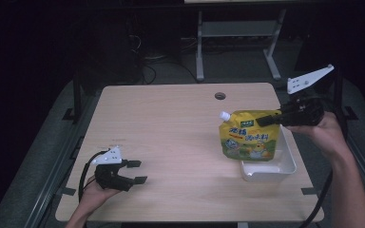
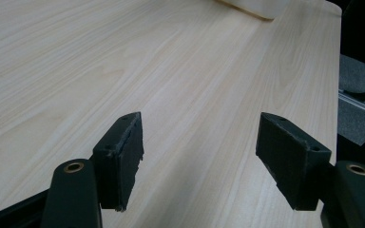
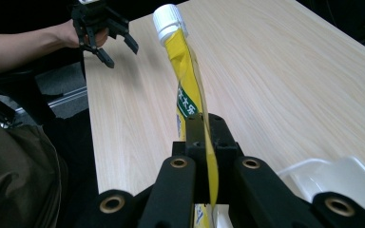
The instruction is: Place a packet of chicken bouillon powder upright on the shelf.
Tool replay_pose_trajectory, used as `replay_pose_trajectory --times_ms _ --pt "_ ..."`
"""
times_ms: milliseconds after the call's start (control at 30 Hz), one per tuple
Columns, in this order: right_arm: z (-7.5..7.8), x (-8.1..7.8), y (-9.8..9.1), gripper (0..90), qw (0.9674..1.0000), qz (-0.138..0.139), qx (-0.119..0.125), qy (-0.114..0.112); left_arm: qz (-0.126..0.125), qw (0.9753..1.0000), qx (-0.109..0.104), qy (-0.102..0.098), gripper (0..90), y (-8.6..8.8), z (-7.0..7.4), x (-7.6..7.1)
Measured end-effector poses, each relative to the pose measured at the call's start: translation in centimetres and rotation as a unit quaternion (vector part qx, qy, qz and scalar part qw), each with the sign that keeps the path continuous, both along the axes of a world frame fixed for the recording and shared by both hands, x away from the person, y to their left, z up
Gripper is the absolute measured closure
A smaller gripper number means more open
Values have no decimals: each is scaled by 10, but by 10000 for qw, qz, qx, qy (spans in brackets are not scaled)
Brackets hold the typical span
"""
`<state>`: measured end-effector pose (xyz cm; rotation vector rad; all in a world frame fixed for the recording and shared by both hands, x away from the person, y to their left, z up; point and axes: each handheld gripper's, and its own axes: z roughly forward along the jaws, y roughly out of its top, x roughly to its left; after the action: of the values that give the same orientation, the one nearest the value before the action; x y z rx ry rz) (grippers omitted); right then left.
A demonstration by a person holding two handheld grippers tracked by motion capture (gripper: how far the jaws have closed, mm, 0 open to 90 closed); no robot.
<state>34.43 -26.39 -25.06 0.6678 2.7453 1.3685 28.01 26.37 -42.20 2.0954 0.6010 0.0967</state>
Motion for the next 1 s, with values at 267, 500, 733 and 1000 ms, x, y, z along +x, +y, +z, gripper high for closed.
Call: replay_pose_trajectory --times_ms 267,500,733,1000 --pt "-2 -7 -21 892 9998 -222 5 -9 -2 10000 2 3 324 0 0 0" --pt "-7 -11 -39 892 9990 -445 38 12 -2 10000 -5 11 323 0 -1 1" --pt "-13 -13 -49 891 9984 -568 44 42 -9 10000 -2 18 323 0 -1 1" --pt "-22 -12 -54 891 9978 -660 60 94 -23 10000 5 18 323 0 -1 1"
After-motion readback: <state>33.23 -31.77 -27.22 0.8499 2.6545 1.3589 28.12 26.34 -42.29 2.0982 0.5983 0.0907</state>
